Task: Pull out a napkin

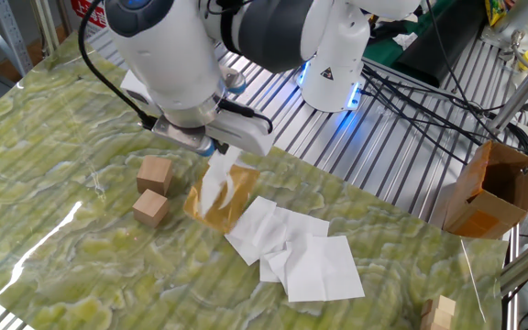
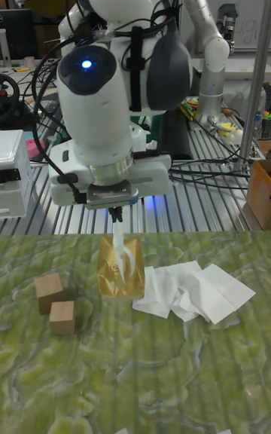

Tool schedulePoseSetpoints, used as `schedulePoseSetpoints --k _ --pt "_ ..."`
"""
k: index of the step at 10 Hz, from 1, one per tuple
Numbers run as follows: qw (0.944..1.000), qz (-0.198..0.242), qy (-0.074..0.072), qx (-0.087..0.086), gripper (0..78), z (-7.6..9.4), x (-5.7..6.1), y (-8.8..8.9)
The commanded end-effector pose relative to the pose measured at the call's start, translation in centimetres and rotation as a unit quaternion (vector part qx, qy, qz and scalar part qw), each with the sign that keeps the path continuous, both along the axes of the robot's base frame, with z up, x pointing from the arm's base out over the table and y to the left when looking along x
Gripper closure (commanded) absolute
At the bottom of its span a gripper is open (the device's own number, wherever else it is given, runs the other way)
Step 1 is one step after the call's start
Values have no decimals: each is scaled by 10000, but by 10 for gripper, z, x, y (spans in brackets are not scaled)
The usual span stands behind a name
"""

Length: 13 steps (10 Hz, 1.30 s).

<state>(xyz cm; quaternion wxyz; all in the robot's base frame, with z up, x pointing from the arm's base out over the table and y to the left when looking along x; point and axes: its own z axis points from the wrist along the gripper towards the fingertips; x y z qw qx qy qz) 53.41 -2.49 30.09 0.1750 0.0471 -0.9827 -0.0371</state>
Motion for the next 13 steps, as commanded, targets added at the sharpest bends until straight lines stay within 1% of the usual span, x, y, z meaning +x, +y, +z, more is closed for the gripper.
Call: schedulePoseSetpoints --k 1,2,3,4,5,6,7,8,9,10,11,12,13 --pt "9967 -144 -56 803 764 -11 8 -36" --pt "9967 -298 -43 760 764 -13 2 -19" --pt "9973 -586 -32 436 764 -13 -7 21" --pt "9976 -640 -40 258 764 -11 -10 36" --pt "9923 -585 -106 -1089 764 2 -27 101" --pt "9901 -504 -117 -1308 764 3 -29 108" --pt "9778 -159 -95 -2088 764 8 -38 122" --pt "9812 -248 -53 -1915 764 7 -38 123" --pt "9826 -286 -15 -1837 764 7 -39 126" --pt "9851 -587 -34 -1614 764 6 -42 135" --pt "9872 -979 -43 -1259 764 5 -45 142" --pt "9877 -1051 -32 -1156 764 4 -45 142" --pt "9877 -925 -40 -1258 764 4 -41 136"
